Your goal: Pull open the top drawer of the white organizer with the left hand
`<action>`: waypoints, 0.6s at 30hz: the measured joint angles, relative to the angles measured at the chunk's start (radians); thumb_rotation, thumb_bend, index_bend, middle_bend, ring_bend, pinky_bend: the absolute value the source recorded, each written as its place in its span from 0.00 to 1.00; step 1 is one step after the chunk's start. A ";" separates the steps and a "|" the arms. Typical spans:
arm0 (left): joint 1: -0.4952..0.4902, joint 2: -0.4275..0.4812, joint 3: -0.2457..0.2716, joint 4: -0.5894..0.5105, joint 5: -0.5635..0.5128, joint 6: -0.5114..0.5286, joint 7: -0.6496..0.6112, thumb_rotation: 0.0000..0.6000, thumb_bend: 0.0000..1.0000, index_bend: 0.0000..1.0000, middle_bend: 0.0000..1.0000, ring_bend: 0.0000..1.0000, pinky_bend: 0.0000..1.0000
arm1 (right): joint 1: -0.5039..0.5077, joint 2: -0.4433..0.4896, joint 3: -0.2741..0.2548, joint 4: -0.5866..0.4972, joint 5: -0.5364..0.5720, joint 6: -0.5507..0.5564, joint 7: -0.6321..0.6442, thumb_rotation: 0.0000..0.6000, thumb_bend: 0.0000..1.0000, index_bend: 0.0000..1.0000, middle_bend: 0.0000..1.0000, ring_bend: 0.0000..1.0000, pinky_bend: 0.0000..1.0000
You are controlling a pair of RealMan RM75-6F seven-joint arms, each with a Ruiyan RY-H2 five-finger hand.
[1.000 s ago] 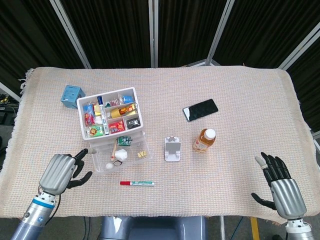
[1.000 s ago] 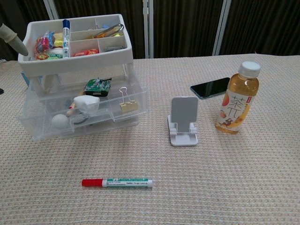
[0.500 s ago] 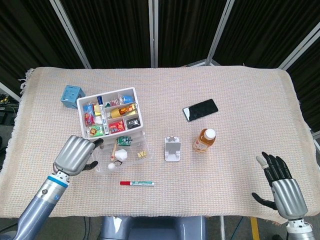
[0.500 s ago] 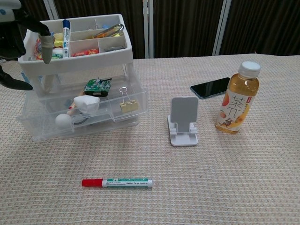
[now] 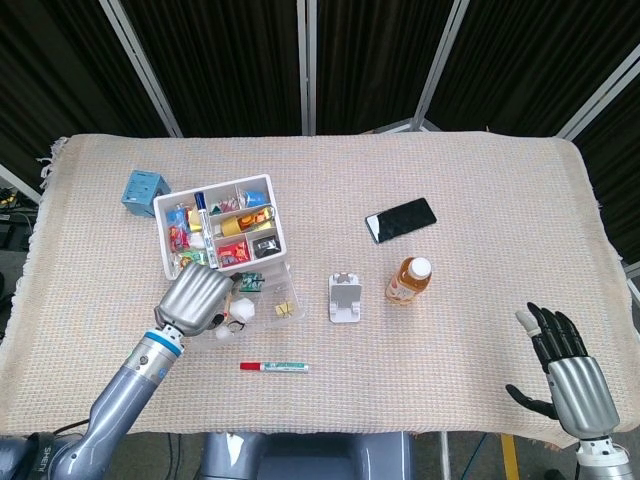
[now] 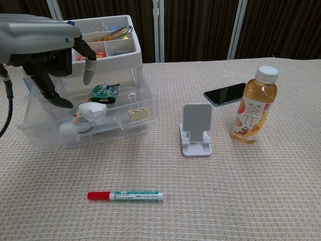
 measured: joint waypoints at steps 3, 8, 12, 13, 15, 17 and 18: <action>-0.028 -0.016 0.008 0.007 -0.031 0.002 0.028 1.00 0.17 0.50 0.99 0.93 0.79 | 0.001 0.002 0.001 -0.001 0.003 -0.001 0.005 1.00 0.02 0.00 0.00 0.00 0.00; -0.074 -0.045 0.025 0.020 -0.073 0.022 0.060 1.00 0.17 0.52 0.99 0.93 0.79 | 0.000 0.004 0.001 -0.002 0.001 0.001 0.009 1.00 0.02 0.00 0.00 0.00 0.00; -0.091 -0.060 0.032 0.031 -0.090 0.029 0.062 1.00 0.18 0.52 0.99 0.93 0.79 | 0.000 0.004 0.002 -0.002 0.001 0.004 0.012 1.00 0.02 0.00 0.00 0.00 0.00; -0.095 -0.063 0.034 0.035 -0.094 0.030 0.063 1.00 0.18 0.52 0.99 0.93 0.79 | -0.001 0.005 0.003 -0.002 0.002 0.005 0.014 1.00 0.02 0.00 0.00 0.00 0.00; -0.107 -0.072 0.039 0.042 -0.103 0.035 0.066 1.00 0.18 0.52 0.99 0.93 0.79 | -0.001 0.006 0.004 -0.002 0.004 0.007 0.019 1.00 0.02 0.00 0.00 0.00 0.00; -0.117 -0.079 0.046 0.046 -0.113 0.041 0.069 1.00 0.18 0.53 0.99 0.93 0.79 | -0.001 0.006 0.005 -0.002 0.004 0.007 0.022 1.00 0.02 0.00 0.00 0.00 0.00; -0.121 -0.081 0.048 0.047 -0.117 0.043 0.069 1.00 0.18 0.53 0.99 0.93 0.79 | -0.001 0.007 0.005 -0.002 0.004 0.007 0.022 1.00 0.02 0.00 0.00 0.00 0.00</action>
